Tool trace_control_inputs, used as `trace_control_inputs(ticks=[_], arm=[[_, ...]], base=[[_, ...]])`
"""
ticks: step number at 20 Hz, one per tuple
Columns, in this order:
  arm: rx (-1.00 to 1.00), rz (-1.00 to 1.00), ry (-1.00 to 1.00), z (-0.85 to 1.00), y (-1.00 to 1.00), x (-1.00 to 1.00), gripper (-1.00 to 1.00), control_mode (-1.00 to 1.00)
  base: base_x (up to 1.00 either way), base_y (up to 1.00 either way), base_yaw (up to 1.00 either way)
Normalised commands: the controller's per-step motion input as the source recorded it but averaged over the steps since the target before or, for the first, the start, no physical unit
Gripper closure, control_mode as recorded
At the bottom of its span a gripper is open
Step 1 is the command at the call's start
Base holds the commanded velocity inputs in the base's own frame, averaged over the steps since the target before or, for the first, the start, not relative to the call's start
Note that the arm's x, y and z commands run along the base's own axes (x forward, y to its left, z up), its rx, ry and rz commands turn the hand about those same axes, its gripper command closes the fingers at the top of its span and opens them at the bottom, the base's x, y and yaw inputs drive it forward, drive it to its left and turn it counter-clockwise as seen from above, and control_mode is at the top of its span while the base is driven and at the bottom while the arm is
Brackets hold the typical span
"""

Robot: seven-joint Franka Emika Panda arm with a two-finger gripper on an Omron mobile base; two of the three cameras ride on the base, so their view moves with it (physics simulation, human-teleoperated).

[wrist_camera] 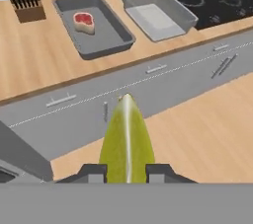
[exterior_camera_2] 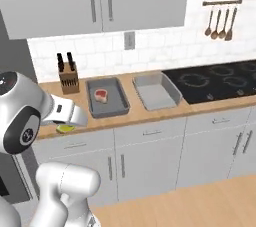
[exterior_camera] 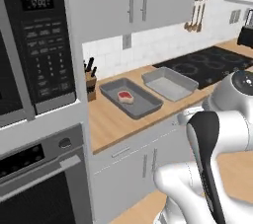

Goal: Place one lemon wedge and one steak in each tupperware on the nearby counter, to pack two identical lunches.

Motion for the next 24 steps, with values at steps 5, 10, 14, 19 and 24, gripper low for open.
trace_control_inputs(ticks=[5, 10, 14, 19, 24], arm=[[0.0, 0.0, 0.0, 0.0, 0.0, 0.0, 1.0, 1.0], [0.0, 0.0, 0.0, 0.0, 0.0, 0.0, 1.0, 1.0], [0.0, 0.0, 0.0, 0.0, 0.0, 0.0, 1.0, 1.0], [0.0, 0.0, 0.0, 0.0, 0.0, 0.0, 1.0, 1.0], [0.0, 0.0, 0.0, 0.0, 0.0, 0.0, 1.0, 1.0]], base=[[0.8, -0.36, 0.71], [0.33, -0.74, 0.45], [0.4, -0.44, 0.23], [0.5, -0.02, 0.12], [0.12, -0.03, 0.07]])
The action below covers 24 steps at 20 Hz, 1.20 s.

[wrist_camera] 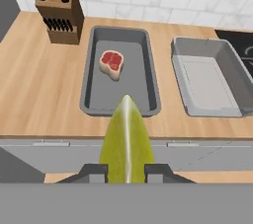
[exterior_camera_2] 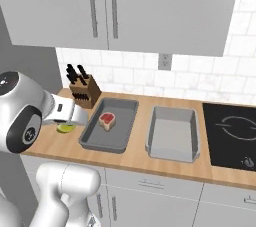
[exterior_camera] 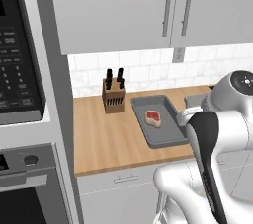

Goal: Place one lemon wedge and one steak in each tupperware on the nearby counter, to pack two identical lunches.

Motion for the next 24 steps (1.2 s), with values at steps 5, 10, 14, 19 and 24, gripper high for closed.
trace_control_inputs(ticks=[5, 10, 14, 19, 24], arm=[[0.0, 0.0, 0.0, 0.0, 0.0, 0.0, 1.0, 1.0], [0.0, 0.0, 0.01, -0.15, -0.03, 0.19, 1.0, -1.0], [0.05, 0.0, 0.04, -0.61, -0.28, 0.69, 1.0, -1.0], [0.09, 0.01, -0.01, -0.68, -0.42, 0.45, 1.0, -1.0], [0.08, 0.0, -0.05, -0.63, -0.13, 0.44, 1.0, -1.0]], base=[[0.0, -0.03, 0.0], [0.02, 0.0, 0.0], [0.0, 0.0, 0.0], [0.0, 0.0, 0.0], [0.0, 0.0, 0.0]])
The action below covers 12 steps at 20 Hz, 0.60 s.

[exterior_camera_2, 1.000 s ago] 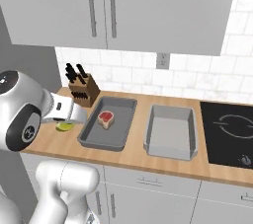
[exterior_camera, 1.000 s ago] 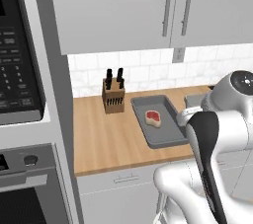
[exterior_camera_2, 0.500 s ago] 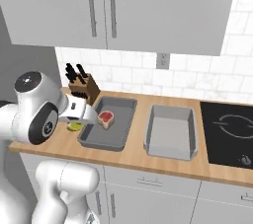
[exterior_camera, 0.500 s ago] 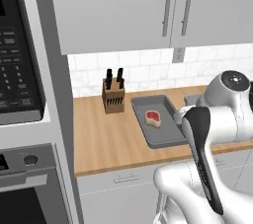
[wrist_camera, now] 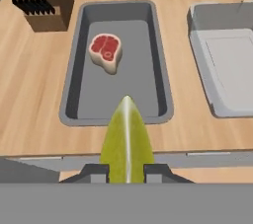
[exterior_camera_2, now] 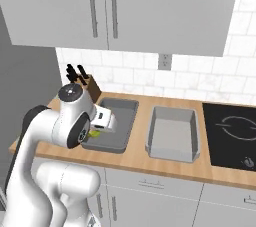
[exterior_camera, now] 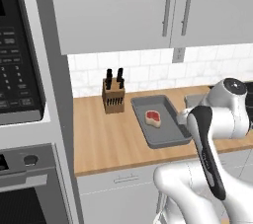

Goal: Place one lemon wedge and one steak in each tupperware on the nearby counter, to pack two identical lunches.

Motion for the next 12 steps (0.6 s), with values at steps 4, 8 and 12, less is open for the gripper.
trace_control_inputs(ticks=[4, 8, 12], arm=[[0.06, 0.0, 0.08, -0.54, 0.0, 0.98, 1.0, -1.0], [0.03, 0.0, 0.04, -0.5, 0.0, 0.9, 1.0, -1.0], [0.0, 0.0, 0.0, -0.42, 0.0, 0.32, 1.0, -1.0]], base=[[0.0, 0.0, 0.0], [0.0, 0.0, 0.0], [0.0, 0.0, 0.0]])
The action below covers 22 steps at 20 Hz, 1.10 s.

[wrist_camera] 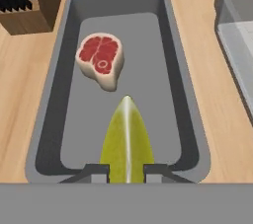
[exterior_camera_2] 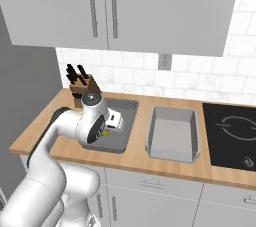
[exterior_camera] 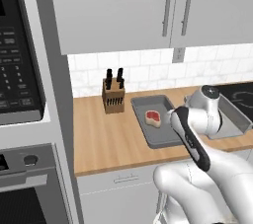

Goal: Place one lemon wedge and one steak in each tupperware on the nearby counter, to pack two identical lunches.

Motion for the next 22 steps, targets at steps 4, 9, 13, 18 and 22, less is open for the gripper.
trace_control_inputs(ticks=[4, 9, 13, 18, 22], arm=[[0.0, 0.0, 0.0, -0.47, -0.01, 0.39, 1.0, -1.0], [0.0, -0.01, 0.0, -0.44, 0.0, 0.56, 1.0, -1.0], [0.0, -0.04, 0.06, -0.35, 0.0, 0.47, 1.0, -1.0], [0.0, -0.04, 0.1, -0.3, -0.03, 0.22, 1.0, -1.0], [0.0, -0.02, 0.11, -0.34, 0.0, 0.03, 1.0, -1.0]], base=[[0.0, 0.0, 0.0], [0.0, 0.0, 0.0], [0.0, 0.0, 0.0], [0.0, 0.0, 0.0], [0.0, 0.0, 0.0]])
